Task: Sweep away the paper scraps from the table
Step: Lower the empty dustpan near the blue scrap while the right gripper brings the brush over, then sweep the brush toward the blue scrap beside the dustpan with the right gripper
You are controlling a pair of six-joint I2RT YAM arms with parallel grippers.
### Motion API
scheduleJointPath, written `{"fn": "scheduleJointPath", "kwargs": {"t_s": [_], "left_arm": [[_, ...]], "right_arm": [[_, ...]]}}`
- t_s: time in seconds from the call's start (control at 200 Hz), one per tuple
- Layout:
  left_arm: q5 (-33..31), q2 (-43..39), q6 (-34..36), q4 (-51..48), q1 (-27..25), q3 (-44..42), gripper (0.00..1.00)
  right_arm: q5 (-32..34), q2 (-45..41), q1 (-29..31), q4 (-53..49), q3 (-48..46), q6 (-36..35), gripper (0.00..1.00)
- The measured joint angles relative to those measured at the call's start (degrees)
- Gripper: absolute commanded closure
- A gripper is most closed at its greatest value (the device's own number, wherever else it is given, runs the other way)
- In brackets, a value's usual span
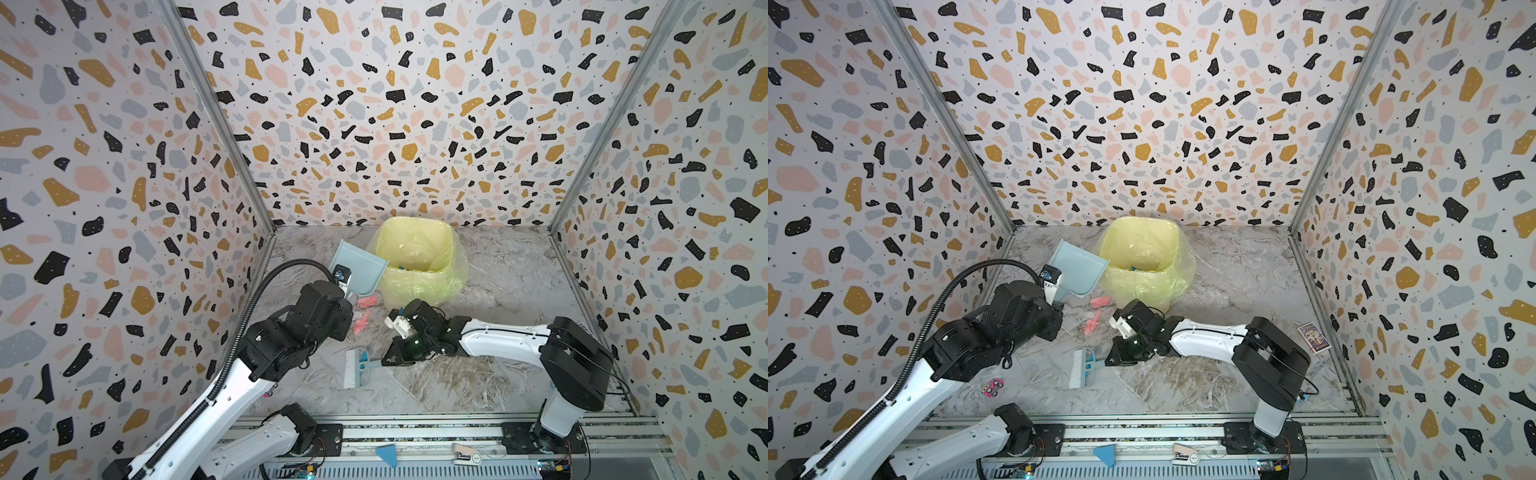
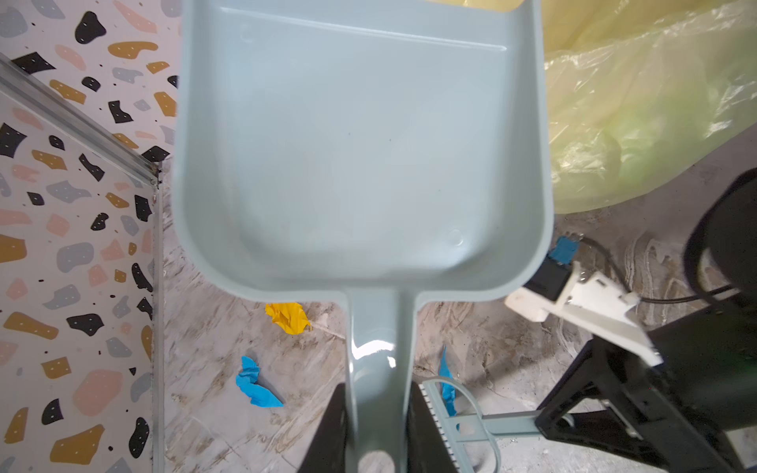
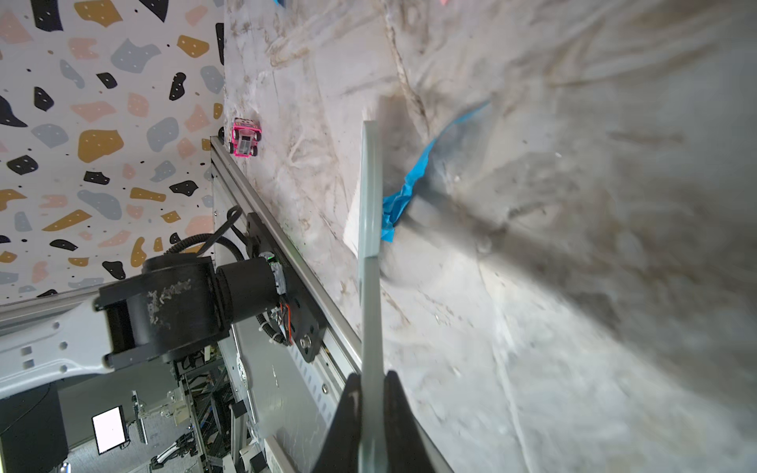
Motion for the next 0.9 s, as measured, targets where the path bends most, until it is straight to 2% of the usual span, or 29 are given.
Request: {"fn": "scheduleJointPath", "kwargs": {"t_s": [0.2, 0.416, 0.566, 0.776, 0.901], "left_arm": [[2.05, 0.79, -0.15, 0.04, 0.04, -0.39, 0.84], [5.03, 1.01, -1.03, 0.61, 0.04, -1.20, 0.83], [6.64, 1.01, -1.49, 0.81, 0.04, -2.05, 0.82], [8.31, 0.66, -2.54, 0.85, 0.04, -2.99, 0.80], [9.55, -0.13, -3.15, 0.87, 0.04, -4.26, 0.80]], "right_arm": [[3.28, -11.67, -1.84, -5.81, -7.72, 1.51, 1.00], [7.43, -19.74, -4.57, -16.83, -7.67, 0.61, 1.00], [7.28, -19.15, -4.63, -18.69, -4.81, -0.22, 1.00], [6.10, -13.55, -3.13, -17.00, -1.77, -2.21, 1.00], [6.08, -11.72, -4.63, -17.35, -1.77, -3.96, 1.00]]}}
